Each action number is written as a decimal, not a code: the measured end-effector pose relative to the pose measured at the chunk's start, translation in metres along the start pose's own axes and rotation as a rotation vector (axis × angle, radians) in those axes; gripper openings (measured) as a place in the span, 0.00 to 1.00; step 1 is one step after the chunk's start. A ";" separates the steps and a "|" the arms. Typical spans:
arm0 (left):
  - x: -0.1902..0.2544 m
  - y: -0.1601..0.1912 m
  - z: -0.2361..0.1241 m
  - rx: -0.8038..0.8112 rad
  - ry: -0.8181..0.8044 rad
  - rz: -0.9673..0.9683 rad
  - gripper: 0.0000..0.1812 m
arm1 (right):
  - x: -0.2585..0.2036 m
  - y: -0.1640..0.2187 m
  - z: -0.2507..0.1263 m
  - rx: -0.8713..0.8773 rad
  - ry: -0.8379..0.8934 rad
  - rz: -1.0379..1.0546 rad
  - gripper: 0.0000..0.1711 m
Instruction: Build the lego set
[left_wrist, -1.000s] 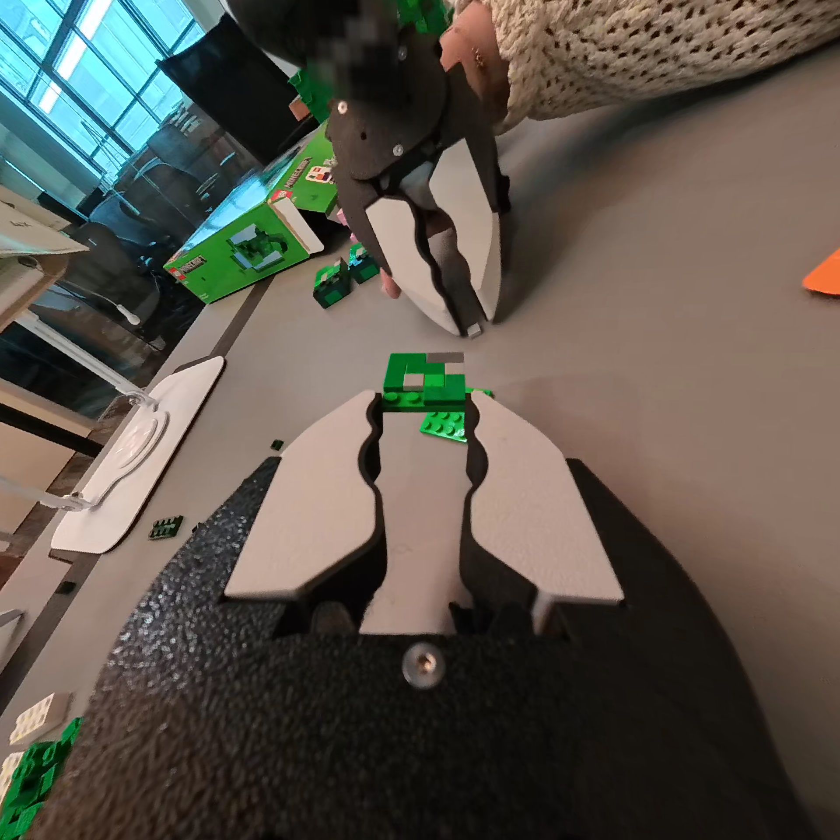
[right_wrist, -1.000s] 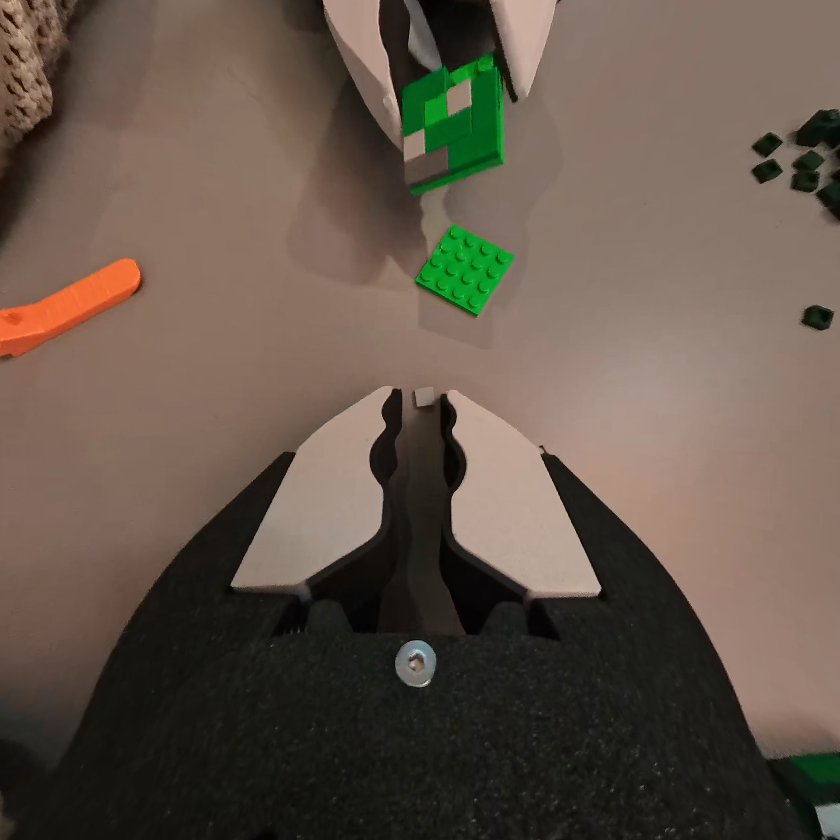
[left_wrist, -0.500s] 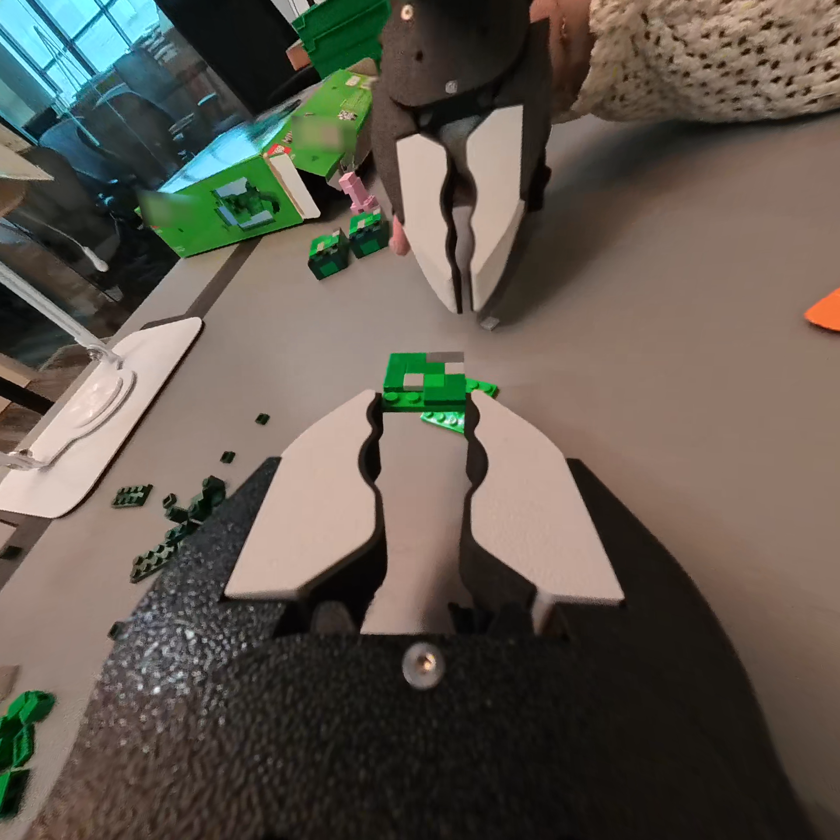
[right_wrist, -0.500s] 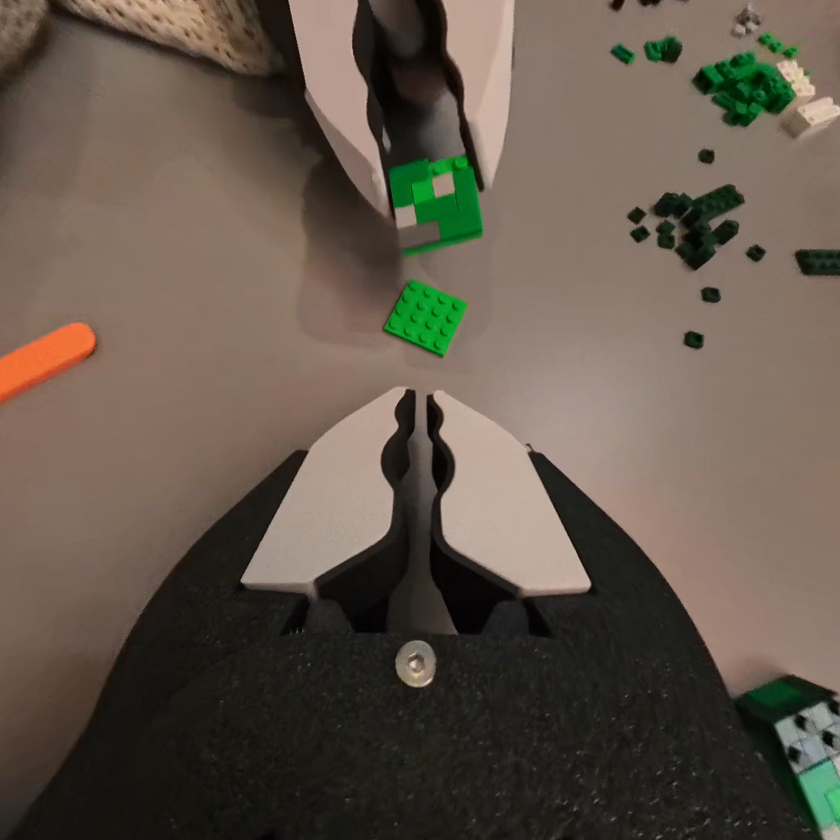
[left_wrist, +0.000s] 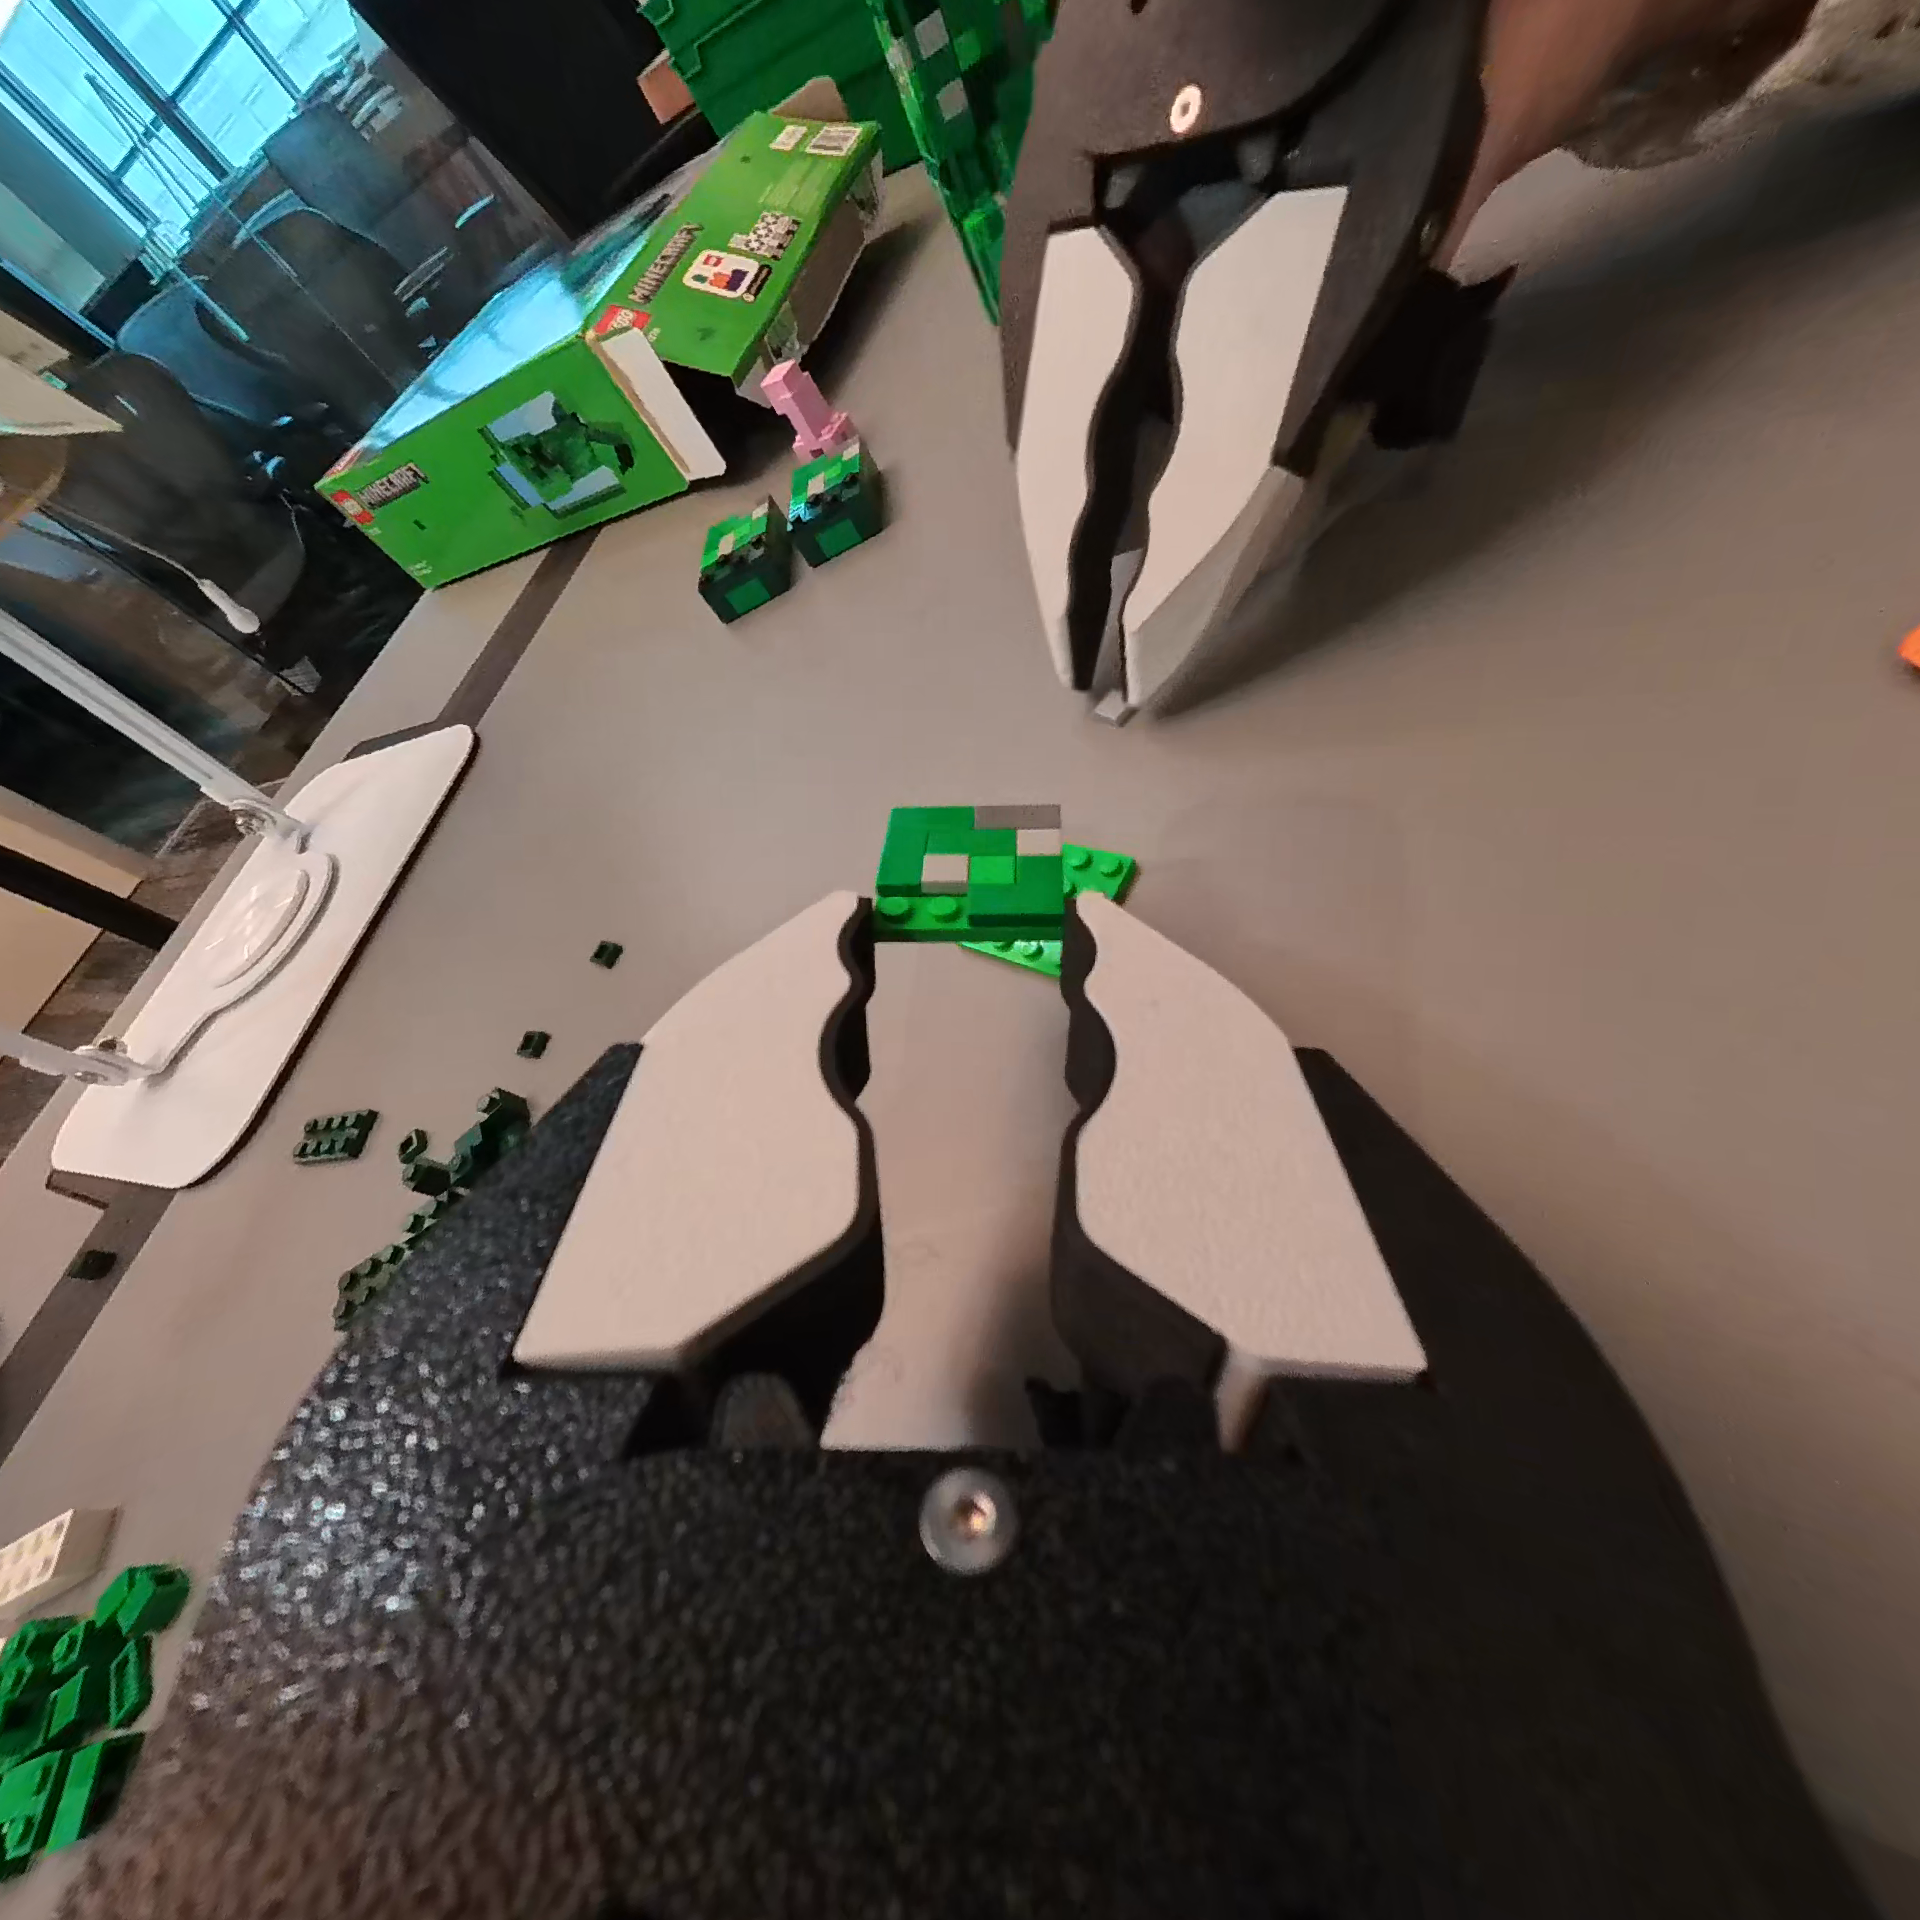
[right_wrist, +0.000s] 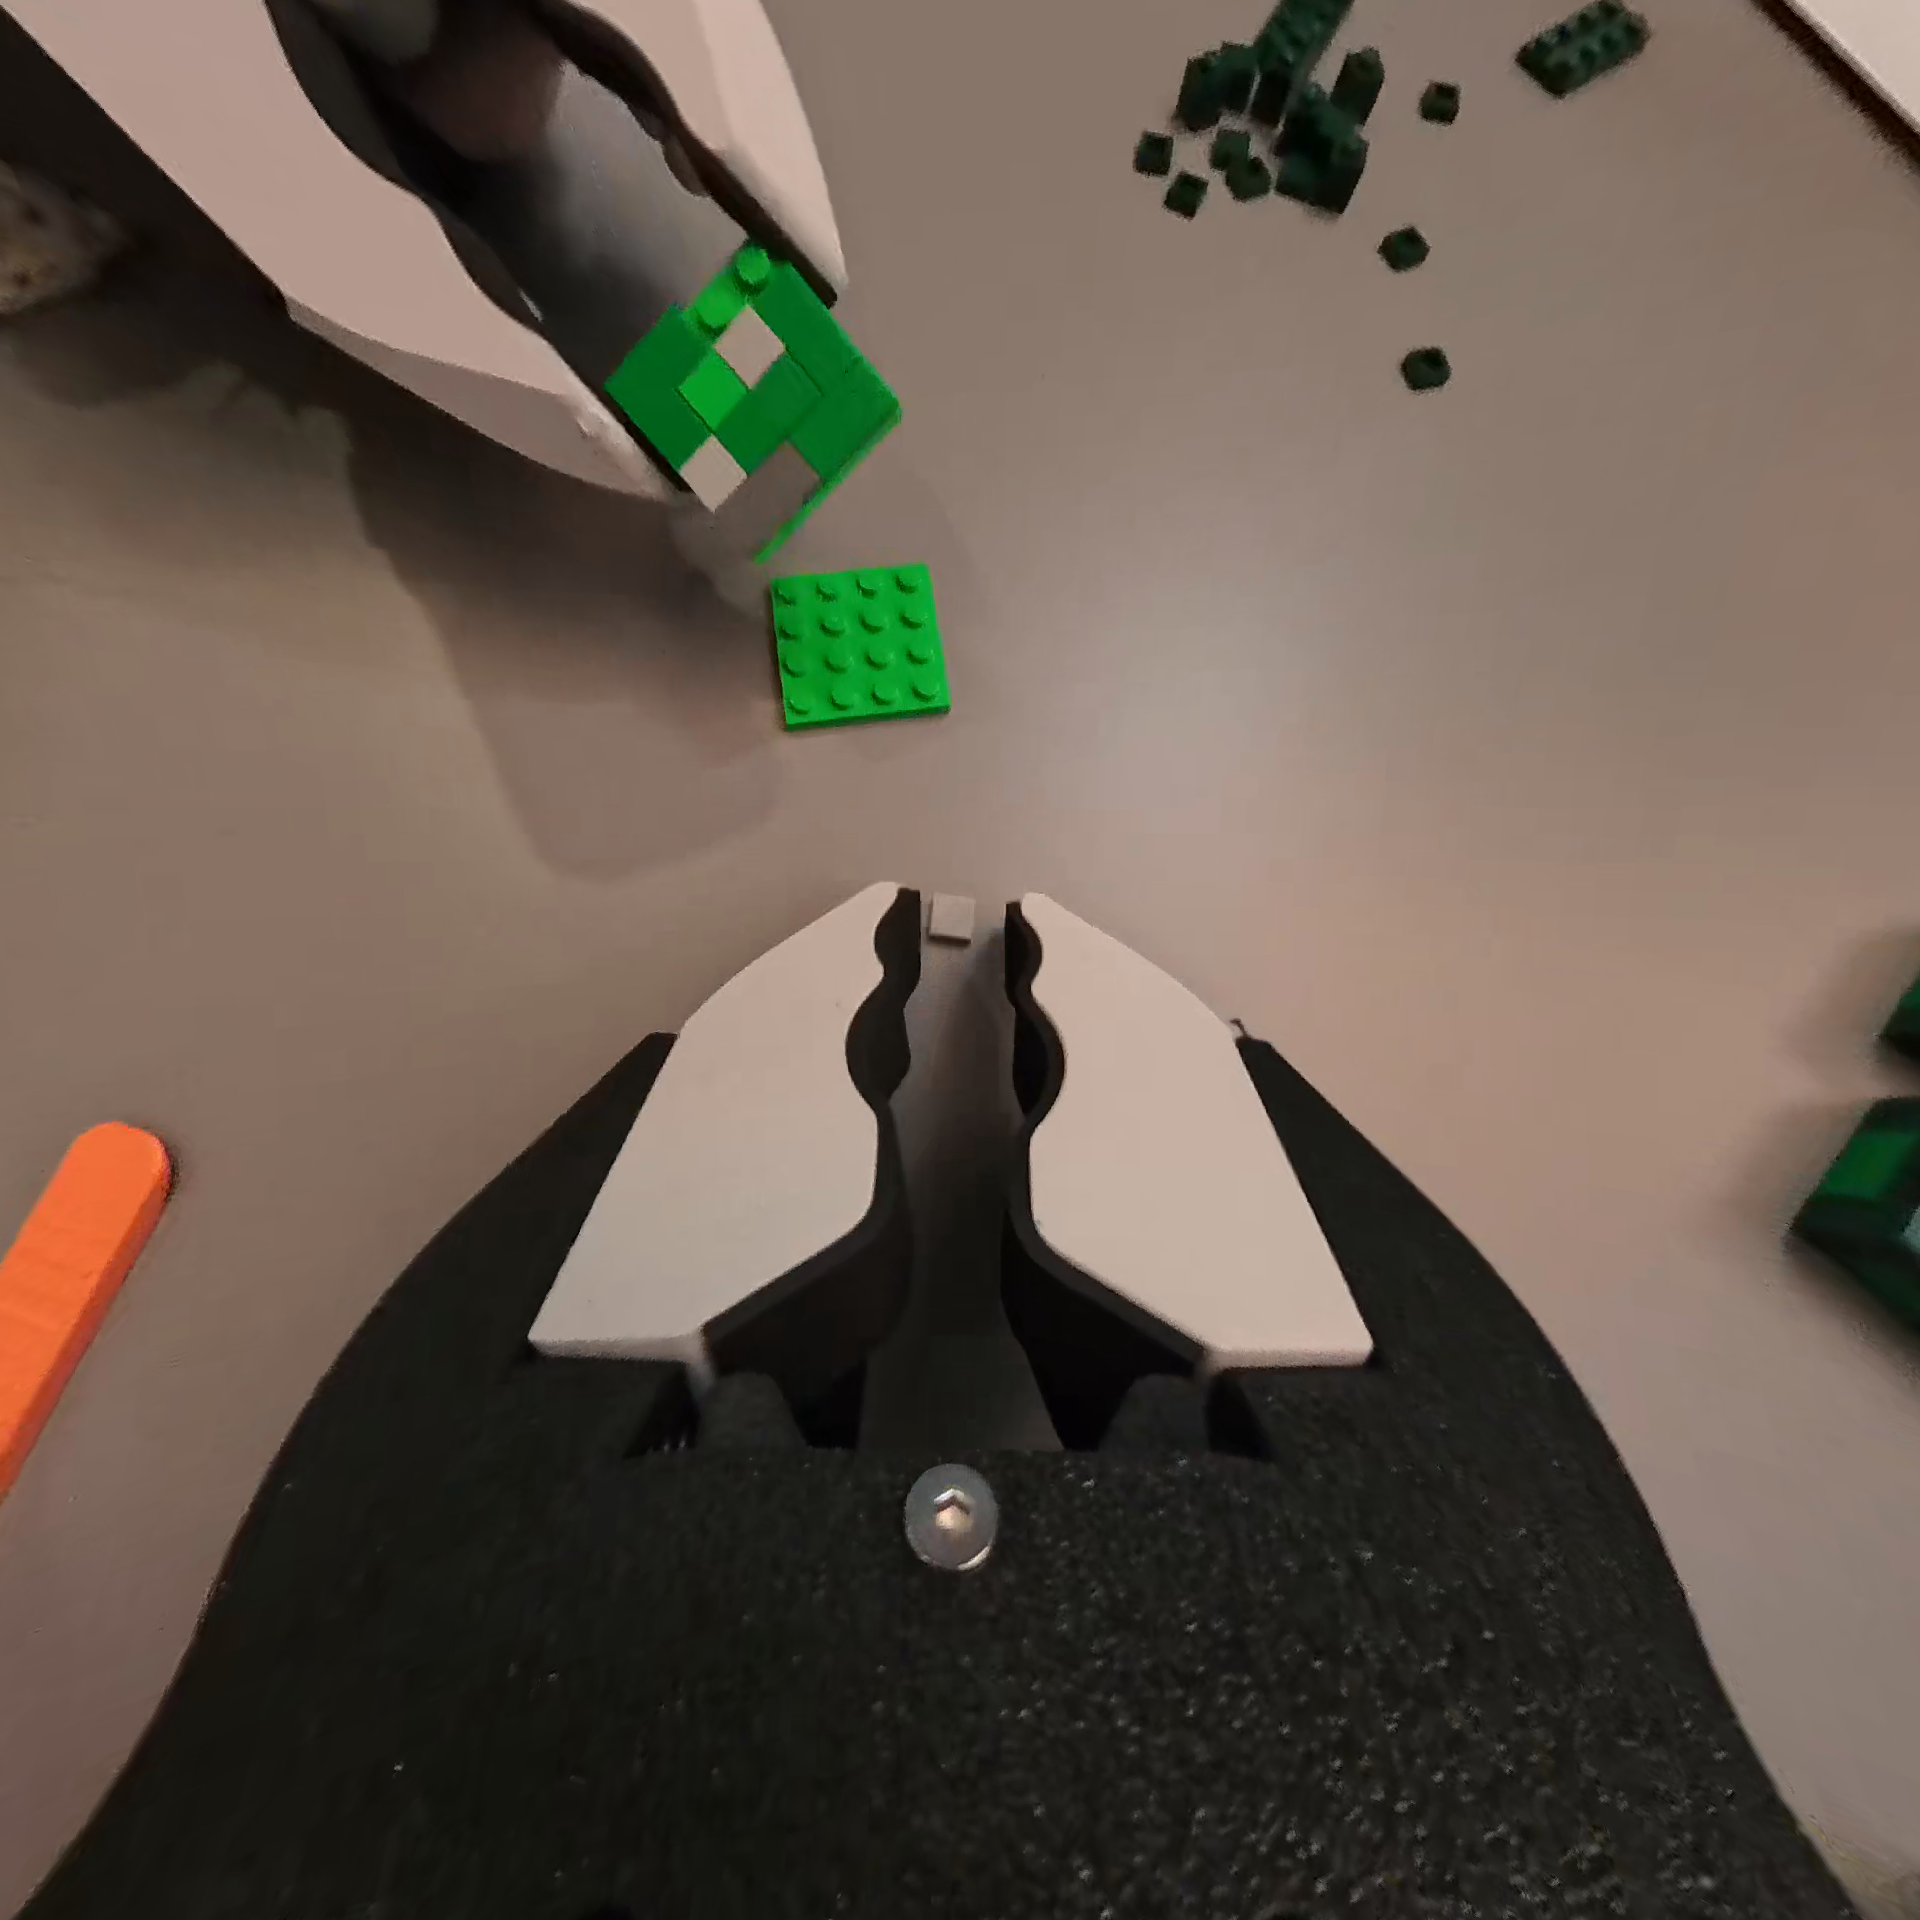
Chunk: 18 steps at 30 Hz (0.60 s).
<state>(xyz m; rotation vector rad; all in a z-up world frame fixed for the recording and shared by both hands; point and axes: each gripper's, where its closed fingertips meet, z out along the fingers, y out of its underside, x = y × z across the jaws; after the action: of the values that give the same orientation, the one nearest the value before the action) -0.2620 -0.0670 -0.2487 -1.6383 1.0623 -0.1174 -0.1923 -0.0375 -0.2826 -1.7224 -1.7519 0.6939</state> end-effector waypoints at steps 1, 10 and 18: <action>0.000 0.000 0.000 -0.001 0.001 0.002 0.19 | -0.001 0.002 0.001 -0.007 0.000 0.012 0.09; 0.001 0.001 0.001 -0.006 0.004 0.012 0.19 | -0.001 0.003 0.003 -0.042 0.020 -0.024 0.06; 0.005 0.002 0.002 -0.018 0.030 0.014 0.19 | -0.006 -0.020 0.001 0.039 0.042 -0.158 0.04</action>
<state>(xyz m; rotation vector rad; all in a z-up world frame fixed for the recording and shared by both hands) -0.2595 -0.0689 -0.2533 -1.6498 1.1002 -0.1235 -0.2068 -0.0441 -0.2689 -1.5418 -1.8106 0.6150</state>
